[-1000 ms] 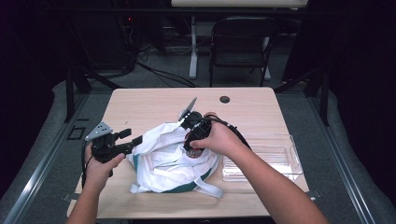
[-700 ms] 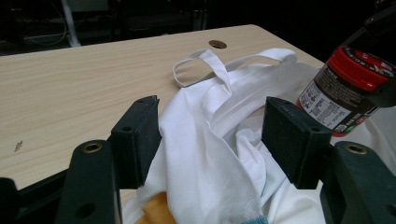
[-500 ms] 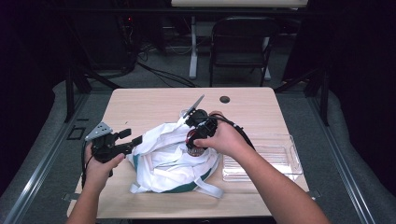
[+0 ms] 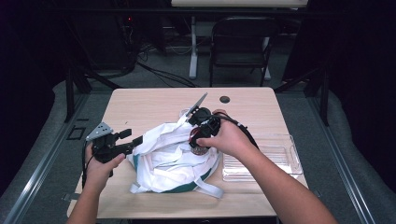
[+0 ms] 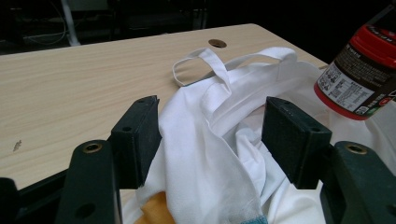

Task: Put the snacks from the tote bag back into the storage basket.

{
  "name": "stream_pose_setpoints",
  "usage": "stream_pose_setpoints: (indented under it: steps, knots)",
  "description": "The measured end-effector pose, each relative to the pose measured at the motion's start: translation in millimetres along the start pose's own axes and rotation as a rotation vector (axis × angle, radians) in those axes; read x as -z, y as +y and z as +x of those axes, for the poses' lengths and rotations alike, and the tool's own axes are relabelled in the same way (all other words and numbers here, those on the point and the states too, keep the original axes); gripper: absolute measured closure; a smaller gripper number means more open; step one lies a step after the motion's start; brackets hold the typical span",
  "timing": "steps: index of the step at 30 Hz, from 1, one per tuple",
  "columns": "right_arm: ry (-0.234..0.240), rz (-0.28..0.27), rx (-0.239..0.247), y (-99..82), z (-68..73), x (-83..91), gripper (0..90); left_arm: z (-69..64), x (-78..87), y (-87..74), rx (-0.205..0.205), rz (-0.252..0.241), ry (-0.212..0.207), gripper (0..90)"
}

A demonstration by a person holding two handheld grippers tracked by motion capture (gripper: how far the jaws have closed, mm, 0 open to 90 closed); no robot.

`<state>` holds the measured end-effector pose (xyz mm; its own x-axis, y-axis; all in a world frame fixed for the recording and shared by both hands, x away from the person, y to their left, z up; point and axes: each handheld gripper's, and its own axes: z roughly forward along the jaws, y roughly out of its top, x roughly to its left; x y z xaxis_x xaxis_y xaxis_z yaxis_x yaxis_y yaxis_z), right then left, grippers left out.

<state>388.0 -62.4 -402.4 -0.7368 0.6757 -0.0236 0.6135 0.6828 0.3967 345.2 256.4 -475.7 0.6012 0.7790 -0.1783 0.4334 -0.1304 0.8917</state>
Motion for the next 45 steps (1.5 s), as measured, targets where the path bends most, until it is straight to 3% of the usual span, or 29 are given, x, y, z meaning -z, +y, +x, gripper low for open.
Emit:
stream_pose_setpoints:
  steps: [19,32,39,45]
  knots:
    - [-0.024,-0.012,0.003,-5.8,-2.6,28.9,25.1,-0.5,-0.7,-0.5,0.001,-0.002,-0.004,37.1]
    - [-0.052,-0.022,-0.064,-20.7,-21.1,40.7,25.1,-0.4,-0.9,-0.6,0.0,0.0,-0.003,37.1]
    - [-0.064,-0.006,-0.065,-26.8,-27.9,47.6,25.1,-0.2,-0.6,-0.5,0.003,-0.001,-0.001,37.1]
    - [-0.072,-0.023,-0.098,-34.3,-35.7,51.7,25.1,-0.4,-0.8,-0.5,0.0,0.0,-0.002,37.1]
